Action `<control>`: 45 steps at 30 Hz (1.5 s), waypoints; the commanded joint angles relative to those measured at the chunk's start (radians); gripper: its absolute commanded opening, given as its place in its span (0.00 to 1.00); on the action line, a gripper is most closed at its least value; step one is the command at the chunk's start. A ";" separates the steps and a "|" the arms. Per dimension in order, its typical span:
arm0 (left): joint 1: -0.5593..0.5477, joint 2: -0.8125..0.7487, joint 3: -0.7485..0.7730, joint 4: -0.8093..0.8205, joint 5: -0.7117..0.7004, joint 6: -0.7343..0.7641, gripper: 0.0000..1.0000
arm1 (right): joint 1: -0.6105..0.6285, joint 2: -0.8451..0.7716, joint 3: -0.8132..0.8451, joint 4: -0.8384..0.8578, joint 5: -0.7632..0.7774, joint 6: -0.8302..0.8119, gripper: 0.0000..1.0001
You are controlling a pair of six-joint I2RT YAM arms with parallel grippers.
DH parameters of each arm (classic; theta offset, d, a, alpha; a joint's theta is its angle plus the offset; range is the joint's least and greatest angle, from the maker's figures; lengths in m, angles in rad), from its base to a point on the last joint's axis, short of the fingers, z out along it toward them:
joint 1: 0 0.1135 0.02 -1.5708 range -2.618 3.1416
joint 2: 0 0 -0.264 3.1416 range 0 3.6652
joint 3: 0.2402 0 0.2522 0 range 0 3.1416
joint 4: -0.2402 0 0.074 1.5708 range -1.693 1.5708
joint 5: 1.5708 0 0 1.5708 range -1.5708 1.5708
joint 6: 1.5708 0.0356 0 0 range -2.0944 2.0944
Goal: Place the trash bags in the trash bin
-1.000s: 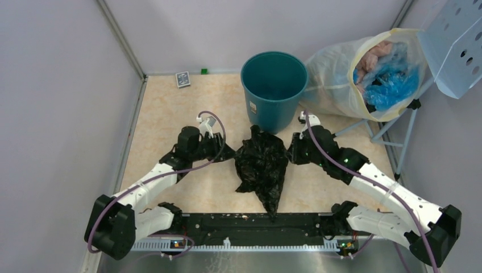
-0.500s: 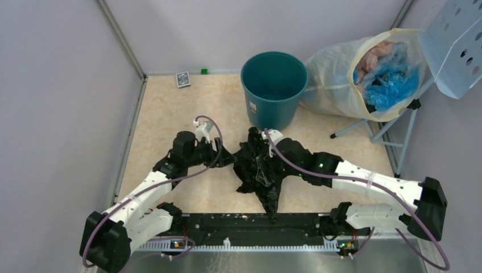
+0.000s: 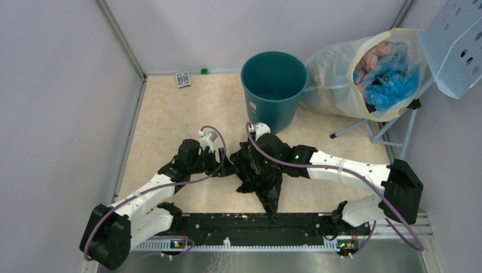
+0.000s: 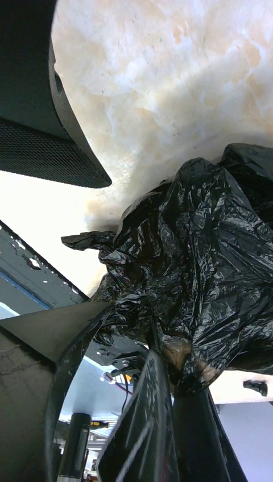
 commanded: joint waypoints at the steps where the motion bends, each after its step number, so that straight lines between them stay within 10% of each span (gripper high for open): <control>1: -0.025 0.046 -0.019 0.142 0.000 -0.009 0.79 | 0.003 -0.041 0.055 0.036 0.062 0.014 0.26; 5: -0.038 0.110 -0.032 0.208 0.000 -0.038 0.77 | 0.003 -0.052 0.065 0.004 0.089 0.024 0.00; 16: -0.081 0.253 -0.038 0.311 -0.068 -0.116 0.66 | 0.002 -0.097 0.061 -0.029 0.108 0.037 0.00; 21: -0.084 0.356 -0.042 0.414 -0.072 -0.123 0.43 | -0.017 -0.150 0.086 -0.097 0.160 0.047 0.00; 26: -0.075 0.299 0.031 0.235 -0.214 -0.053 0.02 | -0.123 -0.258 0.118 -0.248 0.223 0.047 0.00; 39: -0.028 0.087 0.396 -0.363 -0.344 0.102 0.00 | -0.393 -0.416 0.161 -0.429 0.496 0.088 0.00; 45: -0.019 0.114 0.704 -0.546 -0.291 0.144 0.00 | -0.393 -0.388 0.261 -0.276 0.207 -0.036 0.00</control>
